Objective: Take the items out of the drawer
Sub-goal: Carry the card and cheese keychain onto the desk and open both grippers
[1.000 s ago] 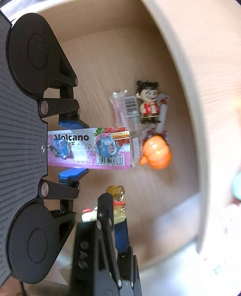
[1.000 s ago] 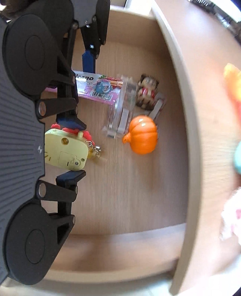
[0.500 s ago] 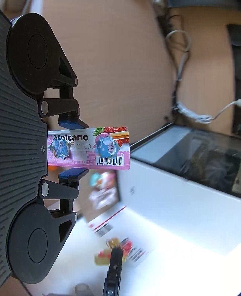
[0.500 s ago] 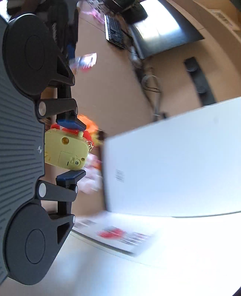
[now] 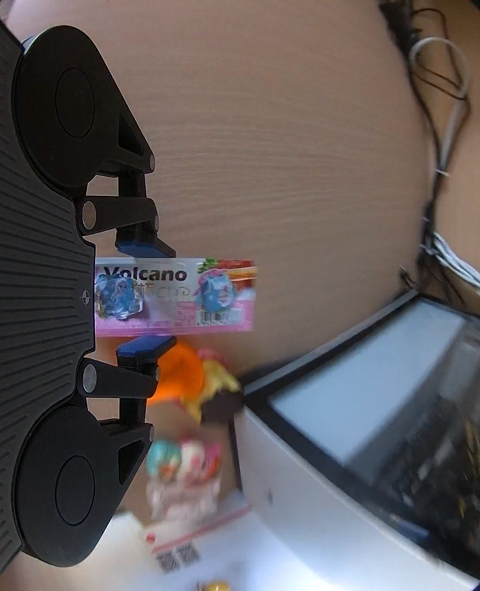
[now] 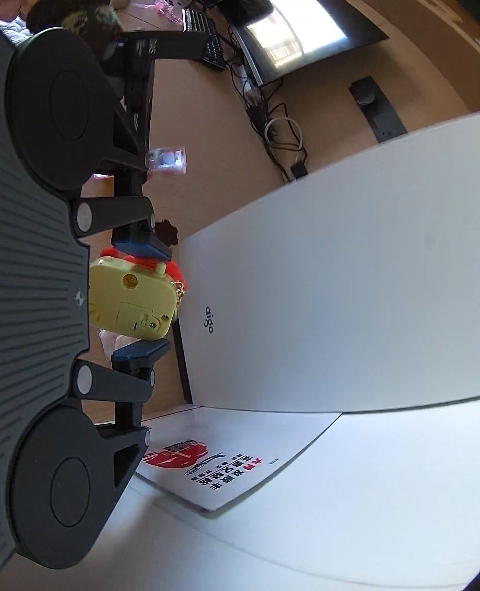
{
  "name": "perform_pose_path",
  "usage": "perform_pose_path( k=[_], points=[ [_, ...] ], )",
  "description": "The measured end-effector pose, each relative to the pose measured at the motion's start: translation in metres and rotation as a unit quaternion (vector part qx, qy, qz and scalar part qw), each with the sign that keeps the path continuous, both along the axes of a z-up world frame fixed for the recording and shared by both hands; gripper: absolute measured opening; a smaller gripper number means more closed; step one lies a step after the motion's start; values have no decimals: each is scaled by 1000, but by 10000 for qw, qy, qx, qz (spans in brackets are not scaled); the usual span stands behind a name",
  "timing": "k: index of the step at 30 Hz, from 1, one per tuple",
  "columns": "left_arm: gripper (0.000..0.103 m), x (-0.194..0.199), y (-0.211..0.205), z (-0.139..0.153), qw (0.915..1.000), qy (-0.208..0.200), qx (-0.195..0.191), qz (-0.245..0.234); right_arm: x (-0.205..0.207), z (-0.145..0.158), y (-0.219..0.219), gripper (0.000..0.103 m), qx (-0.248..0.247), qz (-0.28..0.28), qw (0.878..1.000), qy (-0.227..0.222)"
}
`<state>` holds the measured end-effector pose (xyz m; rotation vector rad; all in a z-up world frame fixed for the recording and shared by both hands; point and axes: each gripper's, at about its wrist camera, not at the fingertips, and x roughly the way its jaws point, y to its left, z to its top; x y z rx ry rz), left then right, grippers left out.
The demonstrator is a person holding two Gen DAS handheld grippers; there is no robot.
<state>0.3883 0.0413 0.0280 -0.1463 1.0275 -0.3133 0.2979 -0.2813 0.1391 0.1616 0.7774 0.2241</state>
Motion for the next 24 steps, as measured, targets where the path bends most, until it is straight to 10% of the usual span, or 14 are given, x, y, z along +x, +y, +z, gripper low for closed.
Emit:
perform_pose_path(
  k=[13, 24],
  points=[
    [46, -21, 18, 22, 9900, -1397, -7, 201, 61, -90, 31, 45, -990, 28, 9951, -27],
    [46, -96, 38, 45, 9888, -1408, -388, 292, 90, -130, 37, 47, -1062, -161, 9939, 263]
  ],
)
